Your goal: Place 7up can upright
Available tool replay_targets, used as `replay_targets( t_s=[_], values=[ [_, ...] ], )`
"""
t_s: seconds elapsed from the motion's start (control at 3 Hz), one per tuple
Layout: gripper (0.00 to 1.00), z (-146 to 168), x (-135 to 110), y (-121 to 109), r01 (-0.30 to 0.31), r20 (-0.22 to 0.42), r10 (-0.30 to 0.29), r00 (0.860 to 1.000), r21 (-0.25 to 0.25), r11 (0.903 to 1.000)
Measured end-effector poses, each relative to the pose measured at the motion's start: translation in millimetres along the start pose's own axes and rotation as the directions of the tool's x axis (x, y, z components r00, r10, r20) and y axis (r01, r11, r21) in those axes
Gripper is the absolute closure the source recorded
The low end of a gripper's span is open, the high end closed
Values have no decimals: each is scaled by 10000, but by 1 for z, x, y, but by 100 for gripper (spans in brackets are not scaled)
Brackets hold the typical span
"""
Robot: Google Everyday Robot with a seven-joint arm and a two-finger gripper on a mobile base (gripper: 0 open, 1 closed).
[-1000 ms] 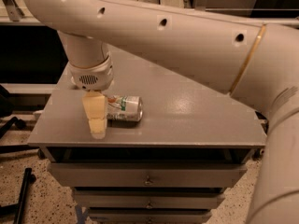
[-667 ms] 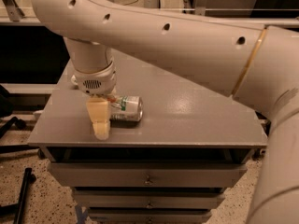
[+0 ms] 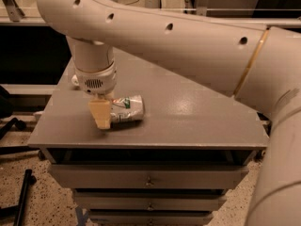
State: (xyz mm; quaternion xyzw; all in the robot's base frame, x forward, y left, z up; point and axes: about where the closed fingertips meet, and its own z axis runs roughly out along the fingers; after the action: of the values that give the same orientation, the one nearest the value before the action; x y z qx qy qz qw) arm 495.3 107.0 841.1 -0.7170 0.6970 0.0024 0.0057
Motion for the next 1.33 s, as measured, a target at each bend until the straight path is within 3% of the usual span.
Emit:
replay_targets(
  t_s=[0.33, 0.67, 1.0, 1.33],
  values=[
    [86, -25, -4, -5, 442, 1078, -509, 9929, 639, 9970],
    [100, -53, -3, -5, 996, 2732, -1457, 9509, 1755, 9794],
    [100, -68, -3, -13, 1000, 4423, -2087, 8723, 2563, 9614],
    [100, -88, 0, -19, 726, 5215, -2391, 8191, 3192, 9449]
  ],
)
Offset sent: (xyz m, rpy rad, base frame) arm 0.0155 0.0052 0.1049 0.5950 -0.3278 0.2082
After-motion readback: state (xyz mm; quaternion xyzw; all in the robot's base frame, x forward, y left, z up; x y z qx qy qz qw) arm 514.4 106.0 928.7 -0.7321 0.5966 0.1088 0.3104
